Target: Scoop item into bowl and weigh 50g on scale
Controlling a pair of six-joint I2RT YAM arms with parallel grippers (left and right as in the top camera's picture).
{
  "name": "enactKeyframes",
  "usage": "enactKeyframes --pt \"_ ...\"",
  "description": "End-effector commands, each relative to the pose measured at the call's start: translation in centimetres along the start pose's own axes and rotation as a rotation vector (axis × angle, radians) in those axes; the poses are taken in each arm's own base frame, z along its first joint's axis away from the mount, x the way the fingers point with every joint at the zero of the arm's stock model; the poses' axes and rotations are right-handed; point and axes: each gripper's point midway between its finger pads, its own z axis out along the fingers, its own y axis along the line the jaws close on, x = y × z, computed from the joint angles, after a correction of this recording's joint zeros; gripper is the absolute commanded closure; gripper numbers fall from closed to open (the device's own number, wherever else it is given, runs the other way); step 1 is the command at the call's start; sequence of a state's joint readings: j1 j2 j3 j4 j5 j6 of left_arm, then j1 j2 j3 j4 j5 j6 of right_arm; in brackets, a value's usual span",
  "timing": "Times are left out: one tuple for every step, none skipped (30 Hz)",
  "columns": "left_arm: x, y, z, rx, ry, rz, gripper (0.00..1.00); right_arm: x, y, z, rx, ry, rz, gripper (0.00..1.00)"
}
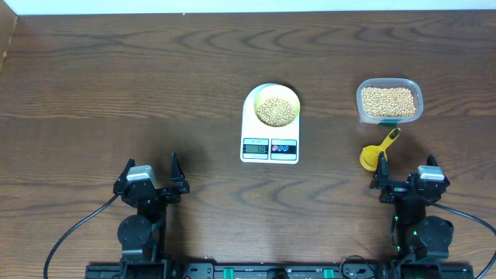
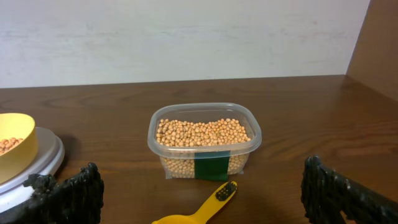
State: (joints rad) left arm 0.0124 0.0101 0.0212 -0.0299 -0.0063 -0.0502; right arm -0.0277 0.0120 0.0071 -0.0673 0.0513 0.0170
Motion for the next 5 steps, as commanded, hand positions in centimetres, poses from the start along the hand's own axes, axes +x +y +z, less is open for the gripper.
enactKeyframes --pt "1.67 0.70 0.07 -0.033 0.050 0.015 0.02 0.07 0.09 -0.02 -0.006 0.001 -0.011 0.01" --pt "1.67 0.70 0.07 -0.033 0.050 0.015 0.02 0.06 0.09 -0.02 -0.006 0.000 -0.011 0.01" --pt "1.67 0.70 0.07 -0.033 0.050 0.015 0.02 0.07 0.09 -0.02 -0.006 0.001 -0.011 0.01" --pt "1.67 0.70 0.07 -0.033 0.050 0.015 0.02 0.07 0.09 -0.02 -0.006 0.001 -0.011 0.01" --pt "1.67 0.70 0.07 -0.033 0.050 0.015 0.02 0.07 0.09 -0.02 -0.006 0.001 -0.011 0.01"
